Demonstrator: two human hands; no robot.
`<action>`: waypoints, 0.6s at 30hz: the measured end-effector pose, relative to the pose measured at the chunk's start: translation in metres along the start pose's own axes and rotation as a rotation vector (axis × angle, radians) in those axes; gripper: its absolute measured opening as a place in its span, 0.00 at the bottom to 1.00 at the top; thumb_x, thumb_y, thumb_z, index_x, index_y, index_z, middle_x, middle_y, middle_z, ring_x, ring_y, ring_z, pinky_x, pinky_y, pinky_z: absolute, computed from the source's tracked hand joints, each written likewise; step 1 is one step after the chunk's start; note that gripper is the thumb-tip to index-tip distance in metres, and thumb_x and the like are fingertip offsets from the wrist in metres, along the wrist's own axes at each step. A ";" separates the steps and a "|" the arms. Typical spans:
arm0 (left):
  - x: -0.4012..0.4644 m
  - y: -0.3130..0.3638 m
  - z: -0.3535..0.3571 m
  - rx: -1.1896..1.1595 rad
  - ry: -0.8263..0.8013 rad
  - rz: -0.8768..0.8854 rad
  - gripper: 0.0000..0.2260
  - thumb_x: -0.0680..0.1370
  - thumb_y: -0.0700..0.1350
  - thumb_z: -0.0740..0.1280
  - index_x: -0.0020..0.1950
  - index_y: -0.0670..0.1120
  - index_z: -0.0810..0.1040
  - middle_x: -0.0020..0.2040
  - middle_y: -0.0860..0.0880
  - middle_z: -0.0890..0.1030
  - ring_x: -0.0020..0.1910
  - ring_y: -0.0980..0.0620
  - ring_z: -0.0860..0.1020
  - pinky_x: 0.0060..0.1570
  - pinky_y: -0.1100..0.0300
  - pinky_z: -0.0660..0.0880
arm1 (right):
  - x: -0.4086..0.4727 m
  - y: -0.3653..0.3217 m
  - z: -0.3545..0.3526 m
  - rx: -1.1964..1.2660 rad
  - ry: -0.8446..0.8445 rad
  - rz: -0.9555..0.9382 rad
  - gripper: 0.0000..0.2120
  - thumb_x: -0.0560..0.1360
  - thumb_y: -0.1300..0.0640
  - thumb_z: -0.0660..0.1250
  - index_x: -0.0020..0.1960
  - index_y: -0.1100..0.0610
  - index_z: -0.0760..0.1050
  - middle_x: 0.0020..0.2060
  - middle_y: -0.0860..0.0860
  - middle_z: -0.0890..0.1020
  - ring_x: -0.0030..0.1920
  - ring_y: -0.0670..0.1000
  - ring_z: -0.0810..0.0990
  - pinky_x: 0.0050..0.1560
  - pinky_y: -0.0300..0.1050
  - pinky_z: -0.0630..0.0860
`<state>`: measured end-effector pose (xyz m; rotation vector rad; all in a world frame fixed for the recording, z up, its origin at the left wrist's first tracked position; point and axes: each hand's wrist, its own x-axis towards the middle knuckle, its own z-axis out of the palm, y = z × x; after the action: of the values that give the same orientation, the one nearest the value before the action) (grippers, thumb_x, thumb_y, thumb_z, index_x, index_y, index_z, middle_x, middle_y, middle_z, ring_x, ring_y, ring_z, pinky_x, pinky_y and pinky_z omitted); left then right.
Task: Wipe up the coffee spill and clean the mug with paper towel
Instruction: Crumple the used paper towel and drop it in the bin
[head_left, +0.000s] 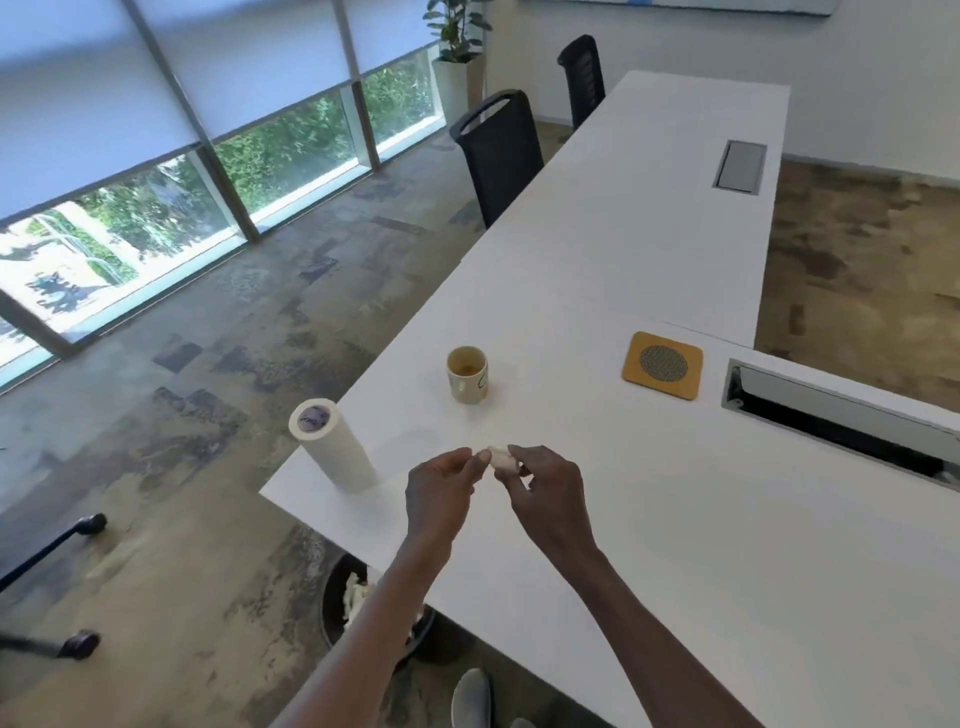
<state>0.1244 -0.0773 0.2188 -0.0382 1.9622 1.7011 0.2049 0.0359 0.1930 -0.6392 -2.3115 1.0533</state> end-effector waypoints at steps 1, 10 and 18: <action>-0.001 -0.002 -0.012 0.004 0.048 0.002 0.19 0.76 0.49 0.76 0.63 0.41 0.83 0.54 0.46 0.87 0.54 0.49 0.85 0.62 0.50 0.79 | -0.005 -0.002 0.005 0.000 -0.002 0.008 0.08 0.76 0.53 0.69 0.54 0.52 0.83 0.46 0.47 0.86 0.43 0.47 0.81 0.46 0.47 0.78; -0.010 -0.027 -0.130 0.006 0.486 0.042 0.12 0.78 0.52 0.73 0.58 0.47 0.86 0.50 0.50 0.87 0.48 0.57 0.83 0.44 0.62 0.78 | -0.047 -0.018 0.060 -0.043 -0.171 -0.017 0.09 0.76 0.50 0.70 0.54 0.51 0.81 0.46 0.46 0.85 0.44 0.49 0.78 0.48 0.47 0.75; -0.018 -0.061 -0.228 -0.113 0.487 0.002 0.10 0.82 0.49 0.68 0.53 0.46 0.86 0.51 0.48 0.88 0.52 0.52 0.85 0.58 0.53 0.80 | -0.109 -0.043 0.130 -0.083 -0.284 -0.023 0.20 0.75 0.58 0.70 0.66 0.53 0.75 0.54 0.51 0.82 0.56 0.51 0.77 0.55 0.39 0.72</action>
<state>0.0768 -0.3068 0.1838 -0.5378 2.1927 1.9361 0.1974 -0.1258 0.1251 -0.5204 -2.6116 1.1023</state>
